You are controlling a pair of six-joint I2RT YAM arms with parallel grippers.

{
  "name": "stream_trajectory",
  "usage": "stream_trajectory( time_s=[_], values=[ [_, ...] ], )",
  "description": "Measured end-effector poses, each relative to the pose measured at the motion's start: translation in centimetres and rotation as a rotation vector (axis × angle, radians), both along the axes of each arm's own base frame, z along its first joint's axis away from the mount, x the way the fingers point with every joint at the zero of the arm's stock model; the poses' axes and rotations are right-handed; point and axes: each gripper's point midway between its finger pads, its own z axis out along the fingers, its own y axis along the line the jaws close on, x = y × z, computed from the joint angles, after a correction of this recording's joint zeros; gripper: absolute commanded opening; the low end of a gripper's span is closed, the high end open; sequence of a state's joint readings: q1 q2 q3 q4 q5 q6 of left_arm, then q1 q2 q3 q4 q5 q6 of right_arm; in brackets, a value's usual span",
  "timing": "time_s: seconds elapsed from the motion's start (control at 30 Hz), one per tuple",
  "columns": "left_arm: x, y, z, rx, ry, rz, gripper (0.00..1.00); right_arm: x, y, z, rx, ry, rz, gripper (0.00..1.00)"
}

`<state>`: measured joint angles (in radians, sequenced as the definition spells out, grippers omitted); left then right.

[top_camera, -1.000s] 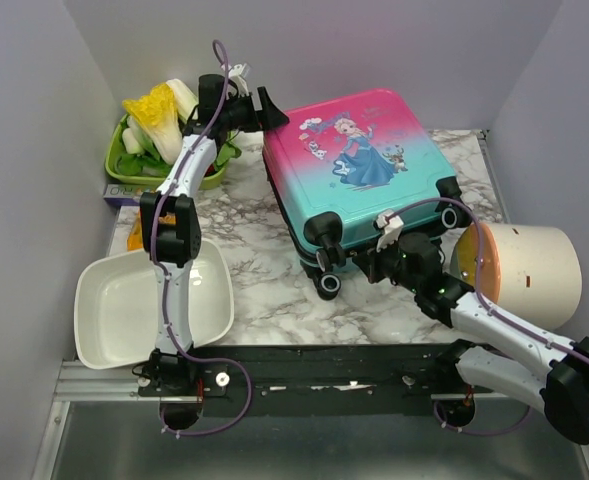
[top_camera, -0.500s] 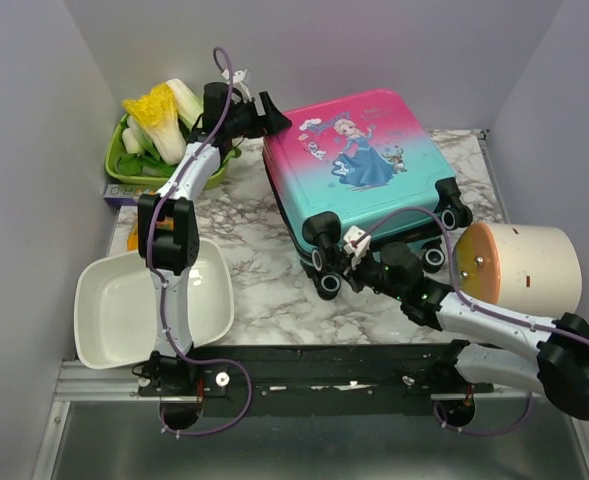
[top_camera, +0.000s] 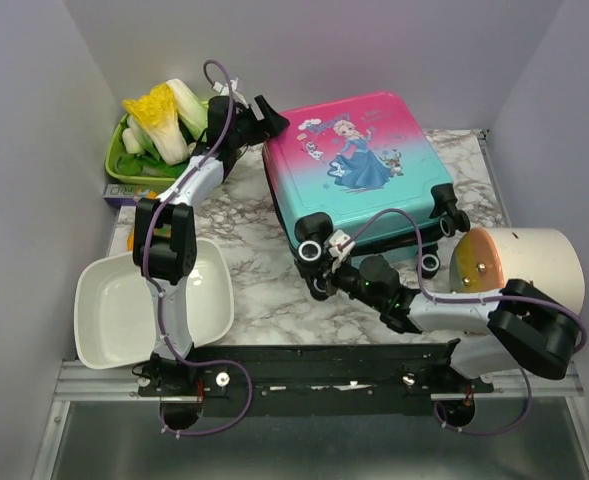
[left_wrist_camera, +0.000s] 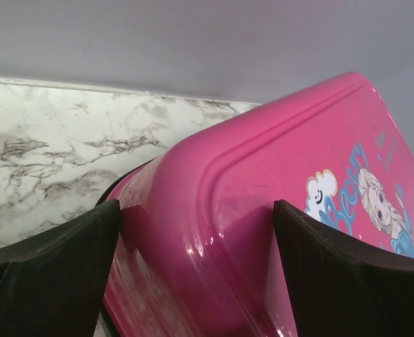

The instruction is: Open, take out, and arrange the luggage

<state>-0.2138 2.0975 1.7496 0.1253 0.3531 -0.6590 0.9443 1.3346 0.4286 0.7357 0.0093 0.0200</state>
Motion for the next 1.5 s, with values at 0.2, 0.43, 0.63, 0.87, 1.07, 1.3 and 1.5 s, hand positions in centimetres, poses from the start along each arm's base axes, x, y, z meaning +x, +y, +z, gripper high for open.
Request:
stream_trajectory(
  time_s=[0.2, 0.43, 0.63, 0.87, 1.07, 1.3, 1.5],
  values=[
    [-0.2, 0.1, 0.0, 0.007, -0.009, 0.049, 0.93, 0.0, 2.3, 0.2, 0.012, -0.007, -0.079, 0.01],
    [-0.7, 0.2, -0.1, 0.017, -0.002, 0.068, 0.93, -0.5, 1.7, 0.5, -0.201, -0.189, -0.189, 0.01],
    [-0.6, 0.3, -0.3, 0.02, 0.003, 0.088, 0.91, -0.1, 3.1, 0.6, -0.421, -0.313, -0.204, 0.01],
    [-1.4, 0.7, -0.5, 0.012, 0.005, 0.108, 0.95, 0.2, 4.6, 0.5, -0.454, -0.3, -0.206, 0.01],
    [-3.3, 1.1, 0.1, 0.025, 0.021, 0.078, 0.95, -0.7, 1.0, 0.3, -0.306, -0.154, -0.233, 0.01],
    [-6.0, 2.2, 0.2, 0.042, 0.042, 0.083, 0.96, 1.1, -7.6, -0.4, -0.161, 0.046, -0.354, 0.01],
    [-7.2, 2.7, 0.0, 0.031, 0.05, 0.087, 0.96, 5.0, -14.0, 0.0, -0.107, 0.122, -0.53, 0.01]
  ],
)
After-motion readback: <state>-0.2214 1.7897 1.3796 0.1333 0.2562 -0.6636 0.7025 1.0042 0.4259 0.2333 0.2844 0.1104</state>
